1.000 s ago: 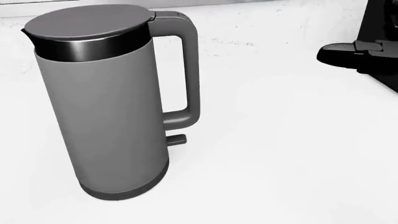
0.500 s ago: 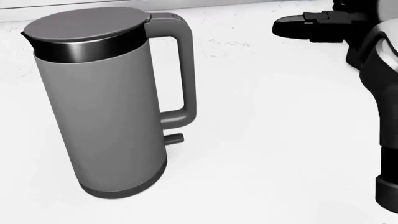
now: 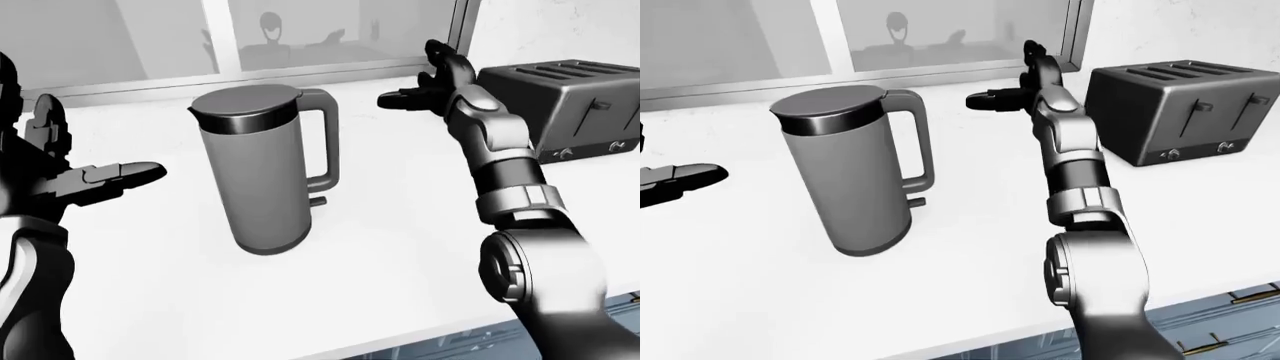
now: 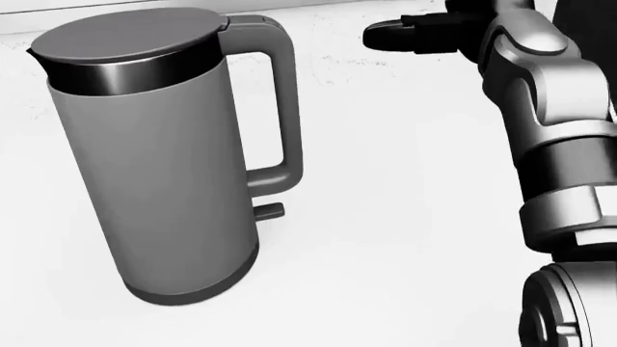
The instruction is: Press the button to open the lid of the electric kettle.
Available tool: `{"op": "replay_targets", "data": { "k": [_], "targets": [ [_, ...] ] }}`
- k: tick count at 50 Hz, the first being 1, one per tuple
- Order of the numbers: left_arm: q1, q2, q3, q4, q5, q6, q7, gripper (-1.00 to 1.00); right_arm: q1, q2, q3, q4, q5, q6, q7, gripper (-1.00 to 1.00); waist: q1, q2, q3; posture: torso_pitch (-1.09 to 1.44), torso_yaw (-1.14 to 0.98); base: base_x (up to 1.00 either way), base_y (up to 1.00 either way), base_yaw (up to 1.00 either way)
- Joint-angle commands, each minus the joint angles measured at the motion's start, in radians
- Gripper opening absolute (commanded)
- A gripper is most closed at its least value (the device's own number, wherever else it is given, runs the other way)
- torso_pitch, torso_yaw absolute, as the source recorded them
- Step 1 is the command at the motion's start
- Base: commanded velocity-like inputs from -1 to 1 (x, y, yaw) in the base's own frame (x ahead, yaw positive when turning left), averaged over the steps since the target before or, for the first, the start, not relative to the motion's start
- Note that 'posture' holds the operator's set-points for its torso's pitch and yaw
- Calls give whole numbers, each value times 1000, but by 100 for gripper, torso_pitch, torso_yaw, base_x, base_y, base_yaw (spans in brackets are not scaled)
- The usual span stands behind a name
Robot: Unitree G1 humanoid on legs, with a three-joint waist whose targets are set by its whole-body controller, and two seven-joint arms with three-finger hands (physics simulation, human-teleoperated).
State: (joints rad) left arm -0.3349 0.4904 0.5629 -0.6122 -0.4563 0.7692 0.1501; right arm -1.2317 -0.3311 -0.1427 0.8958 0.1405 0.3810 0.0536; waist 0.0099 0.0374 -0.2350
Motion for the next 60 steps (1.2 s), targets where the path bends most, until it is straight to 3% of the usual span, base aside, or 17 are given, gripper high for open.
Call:
{"op": "replay_targets", "data": {
  "k": [1,10,25,41,60],
  "targets": [
    [-20,15,6,-20,-1,-28,-2,100,-82,-9,-1,24,-10,-87,7,100,0,2,-16,-33,0,0,0,0],
    [-25,24,14,-29,-12,-15,2,100,-193,6,2,245,-59,-202,-8,100,-1,9,-14,-33,0,0,0,0],
    [-21,26,16,-27,-15,-18,3,100,-280,67,-4,320,-96,-206,-56,100,-1,15,-10,-33,0,0,0,0],
    [-21,32,23,-27,-25,-17,11,100,-299,86,-15,360,-114,-268,-169,100,2,17,-8,-33,0,0,0,0],
    [-16,38,35,-32,-36,-14,12,100,-319,113,-11,365,-124,-246,-140,100,2,18,-9,-33,0,0,0,0]
  ]
}}
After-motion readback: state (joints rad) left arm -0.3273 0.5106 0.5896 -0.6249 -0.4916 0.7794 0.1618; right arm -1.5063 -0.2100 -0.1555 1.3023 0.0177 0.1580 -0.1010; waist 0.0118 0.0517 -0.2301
